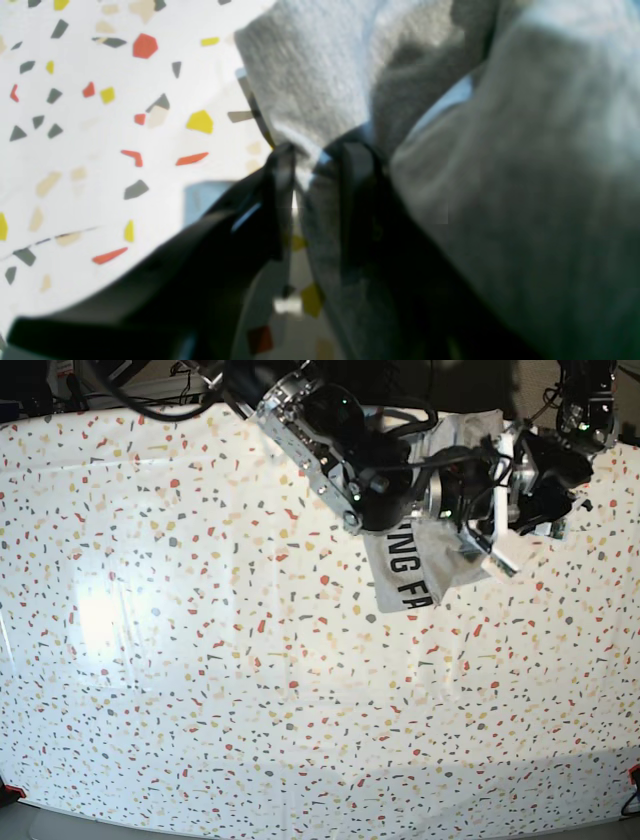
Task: Fold the T-shirt properly
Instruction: 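Lift and fold the bundle over toward the left gripper with the right gripper, then release with the right gripper and press the bundle with the left gripper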
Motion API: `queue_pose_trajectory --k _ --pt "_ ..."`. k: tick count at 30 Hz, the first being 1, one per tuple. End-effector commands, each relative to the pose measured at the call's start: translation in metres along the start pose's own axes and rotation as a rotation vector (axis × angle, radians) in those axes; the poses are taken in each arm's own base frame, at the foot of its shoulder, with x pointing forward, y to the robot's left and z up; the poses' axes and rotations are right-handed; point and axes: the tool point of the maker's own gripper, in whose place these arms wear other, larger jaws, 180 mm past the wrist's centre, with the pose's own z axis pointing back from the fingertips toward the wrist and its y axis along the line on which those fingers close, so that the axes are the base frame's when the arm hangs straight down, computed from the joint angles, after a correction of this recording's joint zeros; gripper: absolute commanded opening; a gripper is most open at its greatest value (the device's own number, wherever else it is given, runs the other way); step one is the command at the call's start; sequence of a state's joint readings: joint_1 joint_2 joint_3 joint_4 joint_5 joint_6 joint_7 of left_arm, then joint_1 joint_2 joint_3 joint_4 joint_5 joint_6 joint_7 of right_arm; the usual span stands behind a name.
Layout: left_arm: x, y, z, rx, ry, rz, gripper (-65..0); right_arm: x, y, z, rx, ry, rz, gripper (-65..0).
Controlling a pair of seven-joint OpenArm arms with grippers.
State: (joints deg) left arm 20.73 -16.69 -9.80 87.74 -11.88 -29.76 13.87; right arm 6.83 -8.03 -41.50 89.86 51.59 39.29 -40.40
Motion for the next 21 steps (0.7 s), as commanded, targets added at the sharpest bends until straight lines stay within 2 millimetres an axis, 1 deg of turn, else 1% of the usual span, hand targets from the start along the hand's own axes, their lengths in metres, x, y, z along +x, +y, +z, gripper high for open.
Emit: queue_pose_trajectory --k 1,4,7,9,11,14,17,21 --pt "0.009 0.01 0.002 0.028 -0.019 -0.016 -48.4 0.024 0.012 -0.001 0.043 -0.059 0.038 -28.3" --pt "0.017 0.031 0.005 0.11 -0.034 -0.014 -48.4 0.038 0.007 0.011 0.003 -0.063 0.095 -28.4" --pt "0.037 0.043 0.013 0.128 -0.076 -0.02 -48.4 0.063 -0.006 0.035 -0.1 -0.068 0.2 -28.4" --pt "0.054 0.049 0.018 0.123 -0.114 -0.026 -48.4 0.081 -0.019 0.059 -0.208 -0.077 0.275 -28.4" --pt "0.067 0.053 0.023 0.138 -0.132 -0.055 -48.4 0.098 -0.036 0.086 -0.337 -0.1 0.329 -28.4" --pt "0.079 0.058 0.027 0.162 -0.142 -0.107 -48.4 0.112 -0.064 0.127 -0.495 -0.143 0.332 -28.4" --pt "0.08 0.067 0.029 0.22 -0.136 -0.152 -48.4 0.1 -0.09 0.173 -0.628 -0.102 0.299 -28.4" --pt "0.082 0.084 0.034 0.295 -0.12 -0.203 -48.4 0.077 -0.111 0.229 -0.776 -0.046 0.239 -28.4"
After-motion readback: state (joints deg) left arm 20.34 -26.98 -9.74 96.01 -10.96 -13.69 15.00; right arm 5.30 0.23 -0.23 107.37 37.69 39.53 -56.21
